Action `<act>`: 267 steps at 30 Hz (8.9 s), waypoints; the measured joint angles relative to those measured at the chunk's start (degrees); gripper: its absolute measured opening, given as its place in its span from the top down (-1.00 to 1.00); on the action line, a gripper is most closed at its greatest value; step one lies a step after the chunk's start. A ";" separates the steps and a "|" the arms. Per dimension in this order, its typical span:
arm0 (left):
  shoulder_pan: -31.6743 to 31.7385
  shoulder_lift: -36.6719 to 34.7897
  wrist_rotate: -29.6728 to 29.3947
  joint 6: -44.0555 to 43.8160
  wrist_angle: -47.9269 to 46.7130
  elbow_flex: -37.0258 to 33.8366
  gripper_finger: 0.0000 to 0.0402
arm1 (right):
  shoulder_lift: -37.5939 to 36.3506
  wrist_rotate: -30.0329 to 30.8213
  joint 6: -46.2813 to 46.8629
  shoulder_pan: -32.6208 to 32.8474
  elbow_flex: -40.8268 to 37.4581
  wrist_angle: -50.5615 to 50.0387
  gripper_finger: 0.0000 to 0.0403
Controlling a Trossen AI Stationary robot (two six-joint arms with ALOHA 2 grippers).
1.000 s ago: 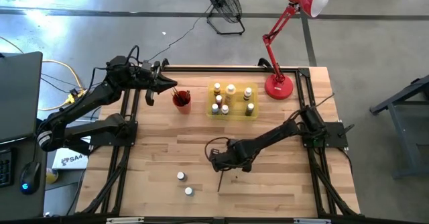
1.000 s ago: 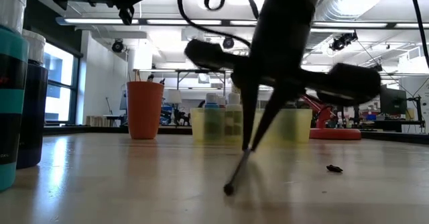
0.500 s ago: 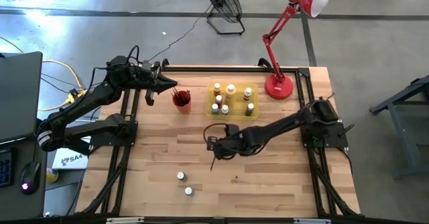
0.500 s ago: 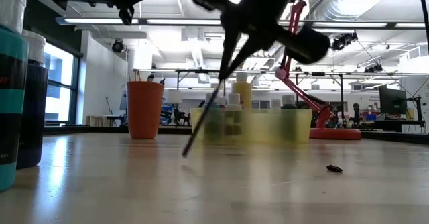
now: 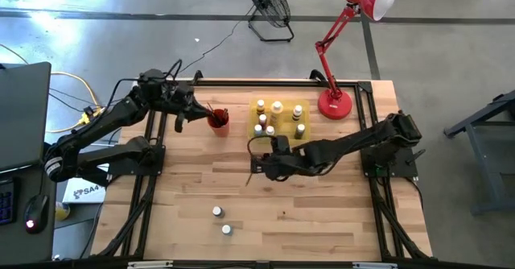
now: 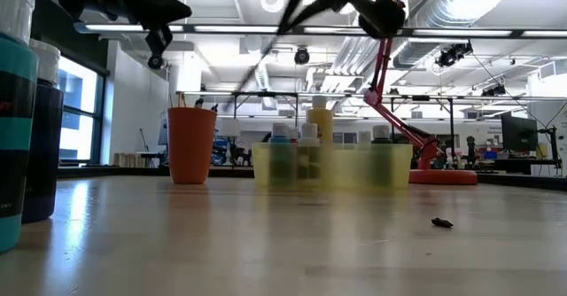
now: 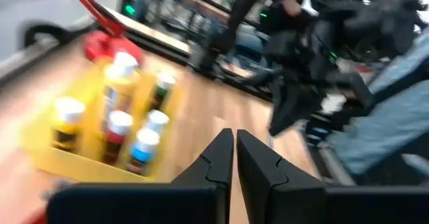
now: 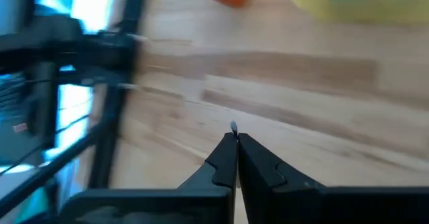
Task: Pick & Place Paint Supplies
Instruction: Put the silver paintbrush into the orange cup, then put the dark blue paint bottle into the yellow bin
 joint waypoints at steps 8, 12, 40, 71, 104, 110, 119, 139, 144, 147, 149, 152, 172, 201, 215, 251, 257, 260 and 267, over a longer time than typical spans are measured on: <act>0.00 2.85 11.89 -4.91 0.17 -0.02 0.55 | -1.07 0.42 -17.85 -2.57 0.02 13.66 0.99; -0.53 4.69 14.71 -4.69 0.32 -0.02 0.37 | -1.07 0.48 -23.09 -4.39 0.02 16.93 0.99; -21.52 21.29 1.07 -3.60 18.27 0.04 0.37 | -1.05 -2.88 -29.30 -8.62 0.02 20.20 0.99; -24.41 27.48 -5.70 -6.87 19.98 5.36 0.37 | -1.02 -4.14 -30.43 -8.58 0.02 21.05 0.99; -24.35 27.03 -3.20 -0.31 15.05 7.56 0.96 | -3.27 -13.12 -35.20 -11.09 -0.02 28.37 0.83; -23.89 22.80 -7.26 3.06 11.19 7.55 0.96 | -8.59 -18.34 -35.91 -12.47 0.13 26.49 0.71; -13.85 12.35 -18.05 11.01 -1.74 7.52 0.96 | -15.29 -20.01 -43.58 -9.69 0.09 25.83 0.74; -3.37 17.27 -25.79 14.31 -5.14 6.96 0.96 | -14.51 -9.88 -48.35 -6.31 0.02 25.34 0.74; -3.38 18.46 -27.68 13.98 -0.04 1.08 0.96 | -14.51 -8.65 -48.35 -6.31 0.02 25.42 0.74; -3.37 18.17 -27.85 12.10 4.29 -2.29 0.96 | -14.51 -8.61 -48.19 -6.31 0.02 25.31 0.74; -3.37 18.17 -27.80 11.23 6.28 -3.24 0.96 | -14.51 -8.57 -48.23 -6.31 0.03 25.31 0.74; -3.37 18.15 -27.95 11.19 6.68 -3.45 0.96 | -14.51 -8.44 -48.26 -6.55 0.04 25.23 0.74; -3.37 15.10 -24.02 10.88 3.09 7.75 0.40 | -14.51 -9.32 -48.79 -6.70 0.02 25.20 0.74; -3.41 -8.75 3.15 17.42 -31.47 20.06 0.98 | -14.49 -21.32 -50.23 -5.19 0.04 22.89 0.74; -3.41 -16.76 4.46 12.37 -29.68 20.06 0.98 | -14.51 -25.69 -49.97 -5.19 0.02 23.40 0.74; -52.10 2.89 -52.38 14.67 -5.42 15.73 1.00 | -17.05 -43.47 -51.56 -4.74 0.02 24.07 0.74; -60.63 1.60 -49.58 8.09 -15.02 15.85 1.00 | -18.05 -43.30 -51.62 -4.27 0.02 21.80 0.74; -64.40 3.78 -46.32 5.15 -16.26 15.82 1.00 | -18.41 -43.32 -51.61 -4.27 0.02 20.99 0.74; -67.60 10.00 -41.18 8.09 -20.03 15.82 0.84 | -18.62 -43.15 -49.88 -4.45 0.02 20.21 0.74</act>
